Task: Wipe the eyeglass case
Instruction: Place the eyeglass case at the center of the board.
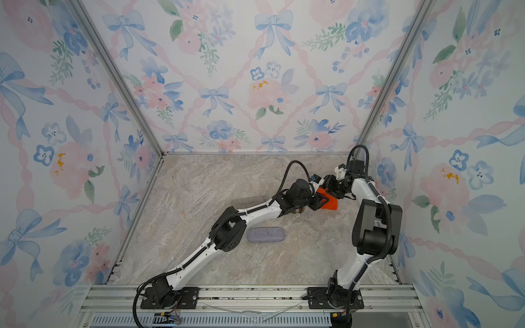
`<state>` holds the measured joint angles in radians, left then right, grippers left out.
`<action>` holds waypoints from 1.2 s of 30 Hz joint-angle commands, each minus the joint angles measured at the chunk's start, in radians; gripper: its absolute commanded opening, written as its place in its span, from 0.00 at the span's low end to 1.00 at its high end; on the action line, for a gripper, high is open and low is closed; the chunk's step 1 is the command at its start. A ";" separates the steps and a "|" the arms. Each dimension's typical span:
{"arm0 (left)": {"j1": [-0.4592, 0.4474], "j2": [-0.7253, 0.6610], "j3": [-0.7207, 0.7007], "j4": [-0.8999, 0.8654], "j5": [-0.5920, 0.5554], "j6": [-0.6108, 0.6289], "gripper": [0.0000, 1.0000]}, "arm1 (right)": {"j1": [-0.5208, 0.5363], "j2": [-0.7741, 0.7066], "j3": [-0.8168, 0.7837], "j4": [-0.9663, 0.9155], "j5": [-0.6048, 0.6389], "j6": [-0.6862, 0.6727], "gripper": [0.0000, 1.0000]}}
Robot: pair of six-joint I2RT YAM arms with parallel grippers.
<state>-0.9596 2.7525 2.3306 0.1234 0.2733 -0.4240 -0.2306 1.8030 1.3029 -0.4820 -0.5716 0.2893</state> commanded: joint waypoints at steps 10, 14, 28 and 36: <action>-0.028 0.011 -0.083 -0.116 0.008 -0.004 0.45 | 0.011 -0.033 -0.016 0.076 -0.119 0.049 0.65; -0.031 -0.006 -0.105 -0.063 0.030 -0.026 0.47 | 0.004 -0.036 0.004 0.056 -0.111 0.048 0.65; 0.011 -0.195 -0.309 0.194 0.063 -0.051 0.63 | -0.026 -0.002 0.003 0.026 -0.054 0.024 0.62; 0.060 -0.110 -0.203 0.229 0.149 -0.110 0.49 | -0.033 0.015 0.003 0.024 -0.064 0.025 0.56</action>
<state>-0.9112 2.6137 2.0605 0.3176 0.3622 -0.5022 -0.2600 1.8030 1.3041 -0.4511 -0.6212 0.3218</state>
